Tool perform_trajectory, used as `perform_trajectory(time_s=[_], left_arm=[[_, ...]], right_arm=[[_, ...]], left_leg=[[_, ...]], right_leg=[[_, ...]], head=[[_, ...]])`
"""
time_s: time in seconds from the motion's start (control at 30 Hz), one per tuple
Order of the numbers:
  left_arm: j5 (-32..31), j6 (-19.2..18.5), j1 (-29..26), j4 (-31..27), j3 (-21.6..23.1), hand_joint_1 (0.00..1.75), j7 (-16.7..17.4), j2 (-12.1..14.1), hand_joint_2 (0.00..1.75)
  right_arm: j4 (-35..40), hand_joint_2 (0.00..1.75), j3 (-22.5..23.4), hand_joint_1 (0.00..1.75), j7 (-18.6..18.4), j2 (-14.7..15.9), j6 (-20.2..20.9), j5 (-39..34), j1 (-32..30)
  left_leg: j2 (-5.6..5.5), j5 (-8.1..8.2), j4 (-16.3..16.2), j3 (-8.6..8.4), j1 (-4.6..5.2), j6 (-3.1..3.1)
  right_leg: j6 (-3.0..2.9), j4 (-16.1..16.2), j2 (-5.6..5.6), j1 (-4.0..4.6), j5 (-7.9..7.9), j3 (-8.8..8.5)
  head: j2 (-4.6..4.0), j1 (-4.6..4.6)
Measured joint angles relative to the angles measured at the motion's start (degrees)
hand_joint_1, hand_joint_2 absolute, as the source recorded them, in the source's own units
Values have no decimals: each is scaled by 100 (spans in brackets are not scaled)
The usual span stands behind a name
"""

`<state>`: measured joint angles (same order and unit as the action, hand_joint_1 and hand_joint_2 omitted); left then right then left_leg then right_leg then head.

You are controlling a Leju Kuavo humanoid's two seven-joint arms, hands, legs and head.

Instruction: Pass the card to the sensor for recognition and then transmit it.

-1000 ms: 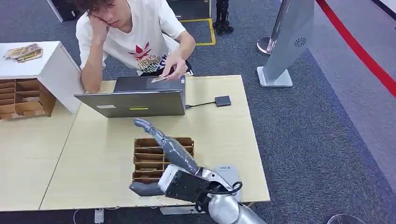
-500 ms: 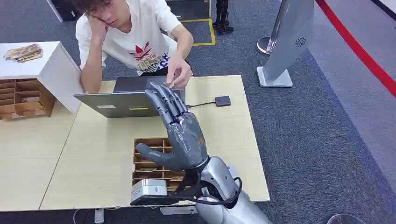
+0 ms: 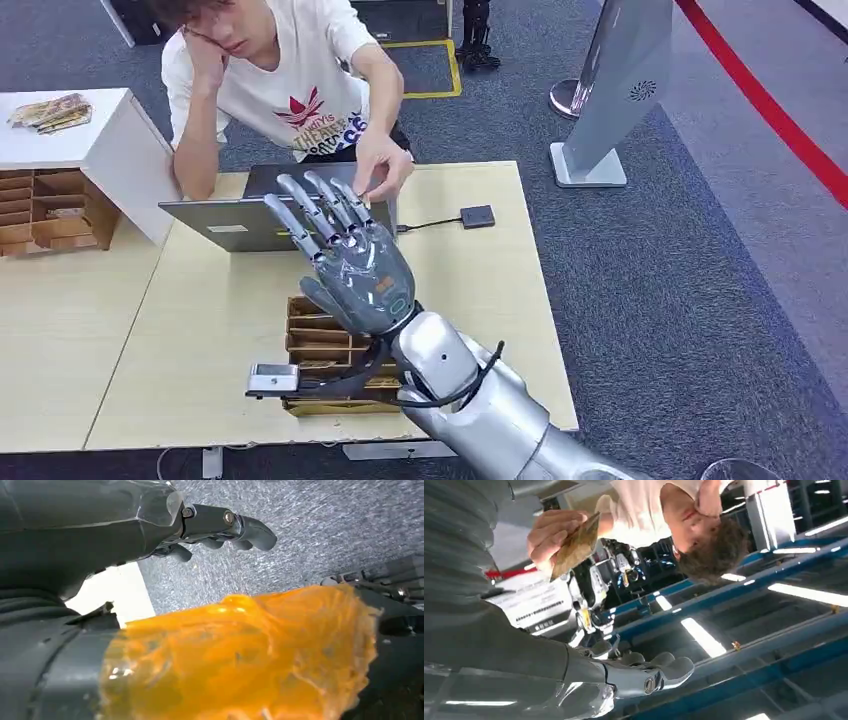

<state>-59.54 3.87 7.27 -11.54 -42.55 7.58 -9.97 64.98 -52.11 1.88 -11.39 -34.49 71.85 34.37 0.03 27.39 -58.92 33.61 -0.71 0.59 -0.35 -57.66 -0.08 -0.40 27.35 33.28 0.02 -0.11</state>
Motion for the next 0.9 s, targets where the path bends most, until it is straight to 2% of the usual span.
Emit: perform_trajectory(time_s=[0.27,0.3,0.33,0.4,0.9], left_arm=[[-31,-28,13,0,72,0,0,0,0],[-31,-28,14,0,100,0,0,0,0],[-33,-28,14,0,124,0,0,0,0],[-33,-28,14,0,142,0,0,0,0],[-39,-37,19,0,155,0,-4,0,0]], right_arm=[[-645,175,-83,0,-70,-74,-35,312,301],[-700,175,-92,9,-72,-87,-33,319,325],[-738,175,-94,47,-76,-92,-33,321,342],[-817,175,-105,79,-76,-105,-31,345,375],[-1180,175,-221,79,-111,-135,-11,478,504]], left_leg=[[0,0,-1,0,0,0],[0,0,-1,0,0,0],[0,0,-1,0,0,0],[-1,0,-1,0,0,0],[0,0,-3,0,0,0]], right_leg=[[0,0,0,0,0,0],[0,0,0,0,0,0],[0,0,0,0,0,0],[0,0,0,0,0,0],[1,0,0,0,-1,0]], head=[[-2,0],[-2,0],[-2,0],[-2,0],[-2,0]])
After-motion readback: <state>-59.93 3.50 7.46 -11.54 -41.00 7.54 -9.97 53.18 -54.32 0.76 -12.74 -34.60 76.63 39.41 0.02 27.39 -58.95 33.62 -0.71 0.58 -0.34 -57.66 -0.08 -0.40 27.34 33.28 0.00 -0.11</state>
